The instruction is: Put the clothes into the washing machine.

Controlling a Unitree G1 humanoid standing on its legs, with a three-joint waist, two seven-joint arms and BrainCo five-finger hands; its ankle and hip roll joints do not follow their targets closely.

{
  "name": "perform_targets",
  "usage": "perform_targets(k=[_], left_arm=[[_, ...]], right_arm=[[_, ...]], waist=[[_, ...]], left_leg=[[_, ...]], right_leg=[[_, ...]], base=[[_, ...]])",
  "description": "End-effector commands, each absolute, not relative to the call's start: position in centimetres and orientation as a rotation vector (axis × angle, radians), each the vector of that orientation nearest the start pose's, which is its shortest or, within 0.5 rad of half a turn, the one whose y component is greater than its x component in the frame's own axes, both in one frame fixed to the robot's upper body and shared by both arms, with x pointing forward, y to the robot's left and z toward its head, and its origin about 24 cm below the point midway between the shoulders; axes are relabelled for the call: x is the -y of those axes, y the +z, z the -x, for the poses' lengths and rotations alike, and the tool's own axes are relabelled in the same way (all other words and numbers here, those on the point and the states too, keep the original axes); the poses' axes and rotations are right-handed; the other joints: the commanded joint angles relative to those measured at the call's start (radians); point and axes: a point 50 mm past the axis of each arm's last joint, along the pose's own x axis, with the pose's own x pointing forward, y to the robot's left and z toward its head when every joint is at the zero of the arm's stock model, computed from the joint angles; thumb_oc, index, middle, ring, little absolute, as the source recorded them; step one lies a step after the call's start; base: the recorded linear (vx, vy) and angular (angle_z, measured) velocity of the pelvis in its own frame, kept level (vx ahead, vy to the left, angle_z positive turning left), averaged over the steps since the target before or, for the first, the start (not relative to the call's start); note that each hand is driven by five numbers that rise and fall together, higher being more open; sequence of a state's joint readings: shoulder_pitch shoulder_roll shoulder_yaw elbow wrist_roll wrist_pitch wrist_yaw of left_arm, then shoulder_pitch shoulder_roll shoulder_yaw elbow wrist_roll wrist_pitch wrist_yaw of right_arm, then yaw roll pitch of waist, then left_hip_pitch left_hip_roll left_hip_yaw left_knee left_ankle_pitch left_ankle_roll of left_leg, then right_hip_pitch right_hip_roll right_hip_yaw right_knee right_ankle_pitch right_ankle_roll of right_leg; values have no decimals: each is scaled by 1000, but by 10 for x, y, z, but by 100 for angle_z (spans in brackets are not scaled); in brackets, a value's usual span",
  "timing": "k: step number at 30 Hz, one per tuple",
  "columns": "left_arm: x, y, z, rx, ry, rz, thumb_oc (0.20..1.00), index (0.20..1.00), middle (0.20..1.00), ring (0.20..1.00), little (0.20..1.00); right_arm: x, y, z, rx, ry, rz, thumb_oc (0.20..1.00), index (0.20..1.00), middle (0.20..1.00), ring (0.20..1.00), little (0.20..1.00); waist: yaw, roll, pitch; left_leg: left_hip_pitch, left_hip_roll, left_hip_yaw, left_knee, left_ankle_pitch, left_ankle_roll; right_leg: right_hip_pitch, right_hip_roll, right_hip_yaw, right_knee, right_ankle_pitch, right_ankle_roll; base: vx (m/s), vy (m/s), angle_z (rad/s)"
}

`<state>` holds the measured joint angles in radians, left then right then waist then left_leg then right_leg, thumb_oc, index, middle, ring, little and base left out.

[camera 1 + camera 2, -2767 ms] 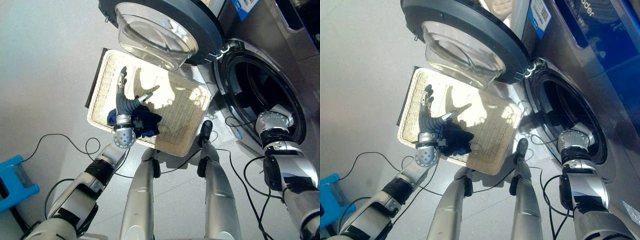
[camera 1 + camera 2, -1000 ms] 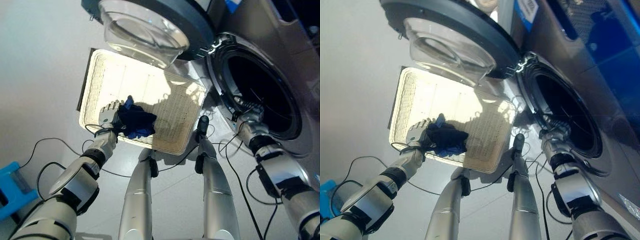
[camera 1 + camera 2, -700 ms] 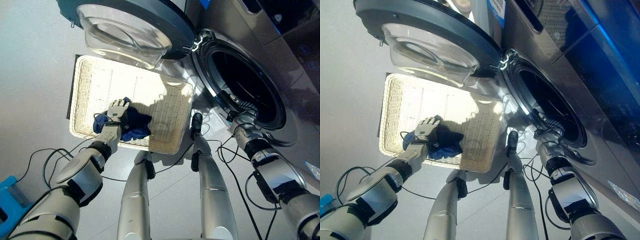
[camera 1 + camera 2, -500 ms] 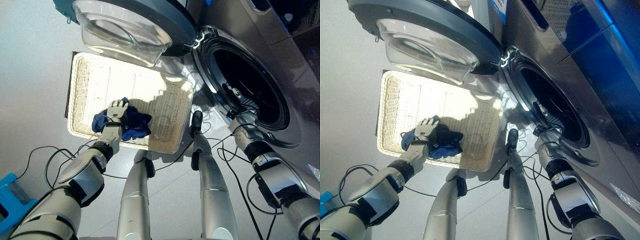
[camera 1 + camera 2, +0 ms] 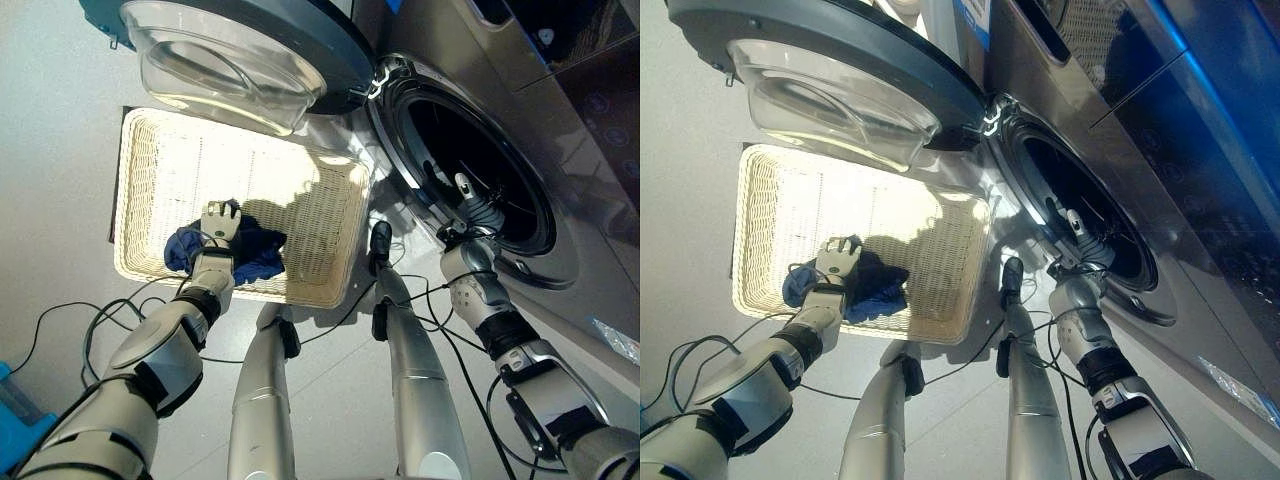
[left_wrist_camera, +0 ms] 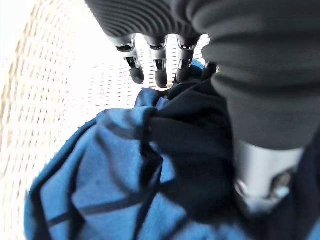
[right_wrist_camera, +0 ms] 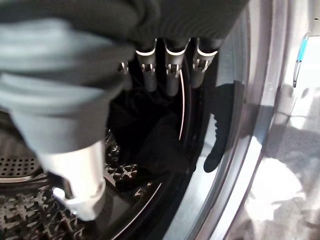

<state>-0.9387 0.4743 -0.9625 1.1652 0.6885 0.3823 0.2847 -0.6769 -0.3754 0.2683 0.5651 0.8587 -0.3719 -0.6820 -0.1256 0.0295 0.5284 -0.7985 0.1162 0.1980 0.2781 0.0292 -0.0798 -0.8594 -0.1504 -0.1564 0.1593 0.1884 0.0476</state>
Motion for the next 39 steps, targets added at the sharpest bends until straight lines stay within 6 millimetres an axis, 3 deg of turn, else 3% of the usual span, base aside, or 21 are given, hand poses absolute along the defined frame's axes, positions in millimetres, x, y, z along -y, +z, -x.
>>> perform_targets(k=[1, 9, 16, 20, 21, 26, 27, 29, 31, 32, 39], left_arm=[[-270, 9, -334, -684, -121, -1944, 200, 200, 200, 200, 200], [-270, 16, -339, -561, -41, -1909, 200, 200, 200, 200, 200], [-257, 39, -354, -258, 141, -1726, 200, 200, 200, 200, 200], [-254, 47, -357, -183, 191, -1668, 200, 200, 200, 200, 200], [-250, 59, -362, -70, 274, -1526, 200, 200, 200, 200, 200], [-239, 74, -366, 84, 360, -1290, 200, 200, 200, 200, 200], [-229, 78, -366, 161, 358, -1202, 200, 200, 200, 200, 200], [-224, 81, -366, 193, 360, -1136, 200, 200, 200, 200, 200], [-216, 82, -362, 224, 354, -960, 200, 200, 200, 200, 200], [-216, 82, -362, 229, 355, -946, 200, 200, 200, 200, 200], [-189, 92, -355, 294, 236, -432, 200, 200, 200, 200, 200]], right_arm=[[206, 156, -358, 344, -531, -582, 1000, 1000, 1000, 1000, 1000], [204, 154, -358, 331, -529, -581, 1000, 1000, 1000, 1000, 1000], [199, 146, -358, 305, -538, -545, 1000, 1000, 1000, 1000, 1000], [199, 143, -357, 302, -540, -539, 1000, 1000, 1000, 1000, 1000], [195, 138, -354, 304, -533, -504, 1000, 1000, 1000, 1000, 1000], [173, 125, -350, 281, -427, -367, 1000, 1000, 1000, 1000, 1000], [158, 122, -347, 295, -349, -262, 1000, 1000, 1000, 1000, 1000], [149, 120, -343, 300, -298, -202, 1000, 1000, 1000, 1000, 1000], [137, 113, -338, 320, -195, -19, 1000, 1000, 1000, 1000, 1000], [136, 112, -337, 320, -192, -11, 1000, 1000, 1000, 1000, 1000], [123, 94, -337, 307, 124, 353, 1000, 1000, 1000, 1000, 1000]], waist=[[11, -12, -8], [16, -6, -8], [27, -1, -8], [31, 0, -8], [38, -2, -8], [47, -7, -8], [51, -8, -8], [55, -8, -8], [62, -6, -8], [62, -6, -8], [96, 3, -8]], left_leg=[[-17, -53, 63, -60, 43, -23], [-7, -52, 60, -63, 43, -24], [16, -54, 59, -60, 44, -29], [18, -55, 55, -56, 43, -31], [25, -58, 45, -48, 40, -29], [51, -63, 38, -53, 40, -26], [63, -66, 32, -56, 37, -23], [72, -67, 32, -60, 36, -21], [83, -69, 28, -57, 28, -17], [84, -69, 28, -57, 28, -17], [103, -77, 7, -42, 5, -10]], right_leg=[[-16, 13, -33, 120, -85, 102], [-5, 7, -34, 120, -89, 103], [20, 1, -37, 121, -94, 97], [24, -1, -38, 125, -97, 95], [31, -3, -37, 136, -101, 94], [58, -6, -43, 136, -107, 92], [69, -6, -44, 138, -111, 91], [75, -7, -48, 141, -116, 90], [85, -10, -53, 148, -124, 89], [86, -10, -54, 149, -125, 89], [112, -24, -74, 162, -144, 87]], base=[[8, -9, -4], [1, -1, -1], [1, 2, 1], [2, -7, 2], [11, -33, 4], [5, -25, 7], [2, -19, 9], [-3, -15, 5], [-8, -12, 4], [-8, -14, 3], [-8, -22, 2]])
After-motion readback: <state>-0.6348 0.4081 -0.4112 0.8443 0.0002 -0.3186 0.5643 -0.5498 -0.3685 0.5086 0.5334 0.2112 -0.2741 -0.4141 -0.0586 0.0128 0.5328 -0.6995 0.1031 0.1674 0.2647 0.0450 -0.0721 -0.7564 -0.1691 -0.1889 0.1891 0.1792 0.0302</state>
